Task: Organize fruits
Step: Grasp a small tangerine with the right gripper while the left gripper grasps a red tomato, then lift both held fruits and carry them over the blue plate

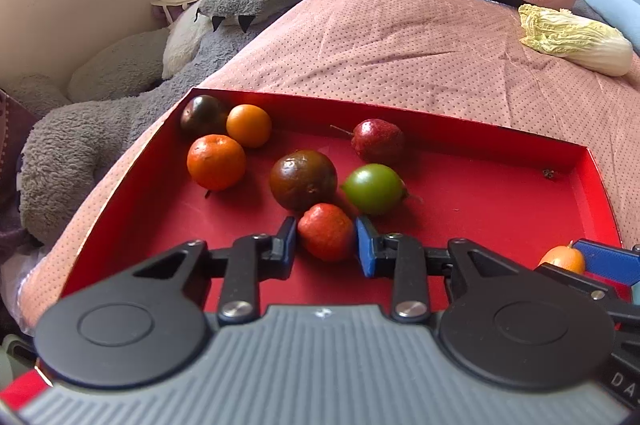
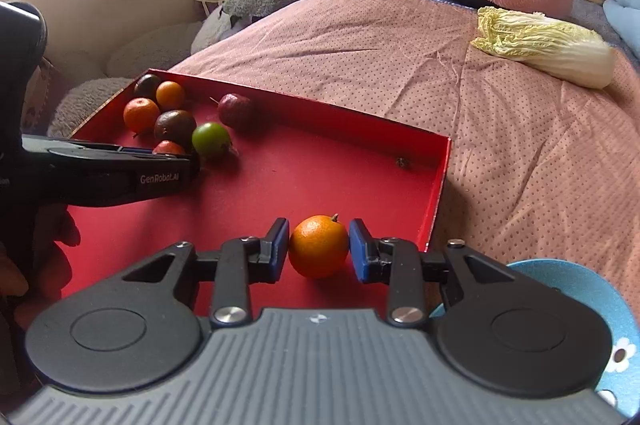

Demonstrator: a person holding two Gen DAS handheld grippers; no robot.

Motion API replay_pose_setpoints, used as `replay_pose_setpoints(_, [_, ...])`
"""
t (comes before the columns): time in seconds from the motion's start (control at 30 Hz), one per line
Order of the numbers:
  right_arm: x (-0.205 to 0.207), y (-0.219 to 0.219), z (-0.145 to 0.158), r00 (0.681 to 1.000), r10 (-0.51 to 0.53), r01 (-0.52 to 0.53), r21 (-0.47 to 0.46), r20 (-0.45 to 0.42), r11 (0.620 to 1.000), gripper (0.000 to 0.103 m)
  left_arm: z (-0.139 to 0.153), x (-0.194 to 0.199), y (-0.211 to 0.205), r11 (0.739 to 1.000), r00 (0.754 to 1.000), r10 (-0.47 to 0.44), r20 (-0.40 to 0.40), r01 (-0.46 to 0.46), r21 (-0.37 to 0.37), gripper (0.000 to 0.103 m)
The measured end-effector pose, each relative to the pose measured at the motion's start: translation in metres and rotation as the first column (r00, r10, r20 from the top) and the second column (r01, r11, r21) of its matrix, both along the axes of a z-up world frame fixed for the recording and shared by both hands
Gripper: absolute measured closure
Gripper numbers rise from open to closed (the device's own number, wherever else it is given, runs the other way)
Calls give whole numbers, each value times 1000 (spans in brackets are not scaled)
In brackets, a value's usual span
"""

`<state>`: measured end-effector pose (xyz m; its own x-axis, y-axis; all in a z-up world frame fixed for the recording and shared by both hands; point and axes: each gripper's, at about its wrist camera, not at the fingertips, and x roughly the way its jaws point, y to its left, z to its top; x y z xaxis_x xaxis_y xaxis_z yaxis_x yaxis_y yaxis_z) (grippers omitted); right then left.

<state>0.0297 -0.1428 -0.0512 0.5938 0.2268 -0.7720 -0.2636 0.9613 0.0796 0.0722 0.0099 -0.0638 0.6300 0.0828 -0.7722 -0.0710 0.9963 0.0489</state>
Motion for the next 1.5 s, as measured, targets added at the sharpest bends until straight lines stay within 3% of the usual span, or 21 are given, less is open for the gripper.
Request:
replay_pose_setpoints(0.33, [-10, -1, 12, 1000, -14, 14, -35, 10, 999, 65, 7, -25, -1, 999, 1000, -10, 12, 10, -47, 68])
replay_pose_setpoints(0.9, [-34, 1, 23, 1000, -9, 10, -46, 23, 999, 65, 22, -61, -21, 992, 990, -115, 88, 118, -34, 68])
replay_pose_setpoints(1.5, [-56, 4, 35, 999, 2, 1, -76, 39, 997, 65, 29, -85, -25, 987, 985, -129, 117, 139, -81, 68])
